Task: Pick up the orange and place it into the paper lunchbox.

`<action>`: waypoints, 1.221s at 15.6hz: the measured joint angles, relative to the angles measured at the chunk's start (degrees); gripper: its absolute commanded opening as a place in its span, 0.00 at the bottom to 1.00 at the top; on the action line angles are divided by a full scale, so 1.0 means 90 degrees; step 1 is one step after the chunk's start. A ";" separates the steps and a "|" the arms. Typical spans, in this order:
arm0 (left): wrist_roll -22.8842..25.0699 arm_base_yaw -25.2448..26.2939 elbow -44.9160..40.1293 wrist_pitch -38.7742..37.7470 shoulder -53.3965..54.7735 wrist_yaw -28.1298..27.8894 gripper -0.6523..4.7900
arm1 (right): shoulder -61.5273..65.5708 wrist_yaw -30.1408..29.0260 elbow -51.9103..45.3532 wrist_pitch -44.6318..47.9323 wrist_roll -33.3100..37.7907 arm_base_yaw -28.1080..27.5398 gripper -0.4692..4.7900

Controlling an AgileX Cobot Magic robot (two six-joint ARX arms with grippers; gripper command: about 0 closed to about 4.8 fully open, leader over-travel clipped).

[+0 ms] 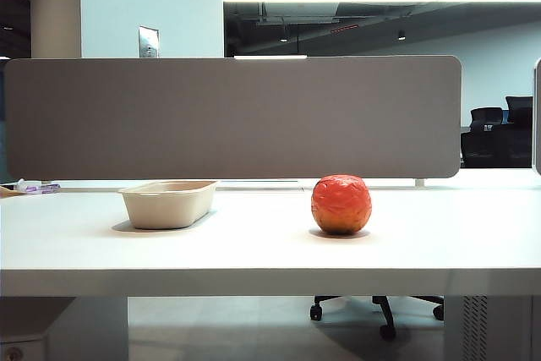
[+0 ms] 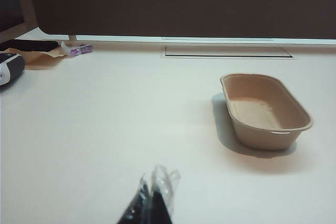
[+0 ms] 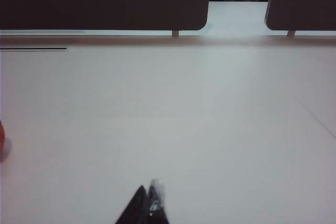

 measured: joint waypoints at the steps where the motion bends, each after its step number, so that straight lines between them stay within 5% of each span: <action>1: 0.0000 0.0000 0.0000 0.0000 0.0000 0.0000 0.12 | 0.0000 0.0000 0.0000 0.0000 0.0000 0.0000 0.09; 10: -0.0061 0.0000 0.0022 0.0073 0.0000 -0.0005 0.11 | 0.0002 0.0063 0.0138 0.0469 0.0391 0.0000 0.09; 15: -0.0444 0.0000 0.1025 -0.0180 0.0027 -0.0010 0.11 | 0.0044 0.0051 0.1307 -0.0158 0.0498 0.0000 0.09; 16: -0.0447 0.0000 0.2135 -0.0794 0.0687 -0.0010 0.11 | 0.0617 -0.0102 0.2217 -0.0204 0.0529 0.0000 0.09; 17: -0.0432 0.0000 0.3789 -0.0707 0.2812 0.0403 0.11 | 0.2528 -0.0262 0.3927 -0.0066 0.0532 0.0000 0.09; 18: -0.0430 0.0000 0.3995 -0.0685 0.3145 0.0580 0.11 | 0.2883 -0.0384 0.4143 0.0005 0.0532 0.0002 0.09; 19: -0.0430 -0.0610 0.5345 -0.0716 0.5265 0.1003 0.11 | 0.5059 -0.1766 0.5348 0.0272 0.0534 0.0027 0.09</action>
